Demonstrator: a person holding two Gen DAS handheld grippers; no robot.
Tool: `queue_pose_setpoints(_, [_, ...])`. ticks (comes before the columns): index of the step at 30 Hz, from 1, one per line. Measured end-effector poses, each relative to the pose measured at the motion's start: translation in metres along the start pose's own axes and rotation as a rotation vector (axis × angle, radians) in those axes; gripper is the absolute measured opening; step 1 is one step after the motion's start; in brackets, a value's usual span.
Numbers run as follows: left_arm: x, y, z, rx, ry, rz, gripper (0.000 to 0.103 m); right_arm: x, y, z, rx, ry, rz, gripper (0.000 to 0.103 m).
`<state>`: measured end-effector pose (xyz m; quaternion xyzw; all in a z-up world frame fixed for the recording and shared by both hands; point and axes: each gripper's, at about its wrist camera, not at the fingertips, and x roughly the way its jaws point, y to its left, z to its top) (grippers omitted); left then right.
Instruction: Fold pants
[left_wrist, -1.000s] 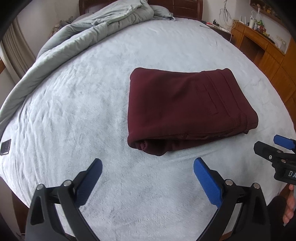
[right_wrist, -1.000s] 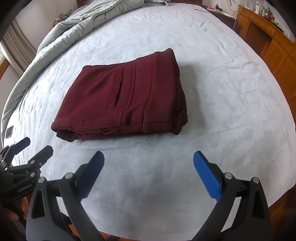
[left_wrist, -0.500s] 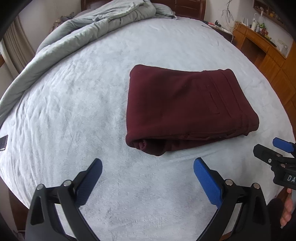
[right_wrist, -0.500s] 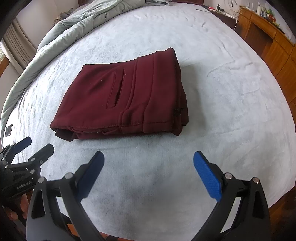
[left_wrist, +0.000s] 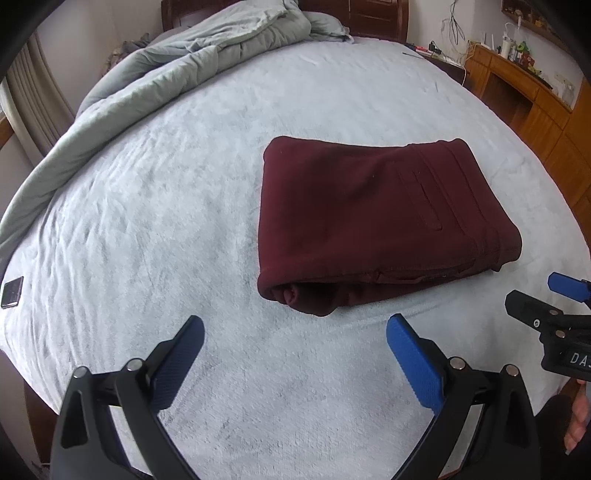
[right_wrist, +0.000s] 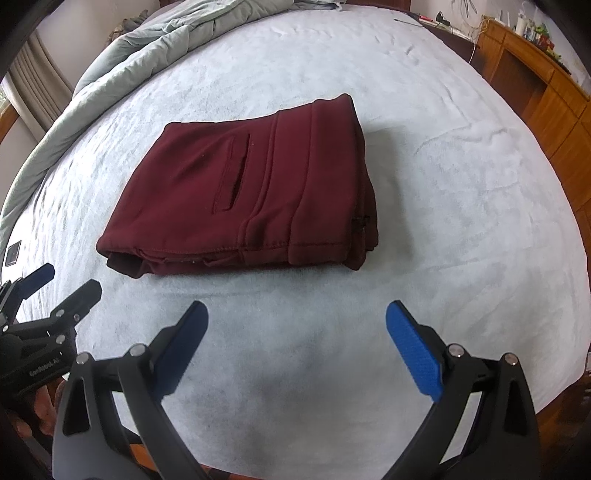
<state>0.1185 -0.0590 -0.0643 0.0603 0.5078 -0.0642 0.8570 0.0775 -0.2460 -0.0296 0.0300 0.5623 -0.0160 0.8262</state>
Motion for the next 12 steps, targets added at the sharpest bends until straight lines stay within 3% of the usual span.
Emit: queue_pose_setpoints(12, [0.0016,0.003,0.0005,-0.024,0.024,-0.017,0.099,0.0027,-0.0013,0.0014,-0.004,0.001,-0.005,0.096])
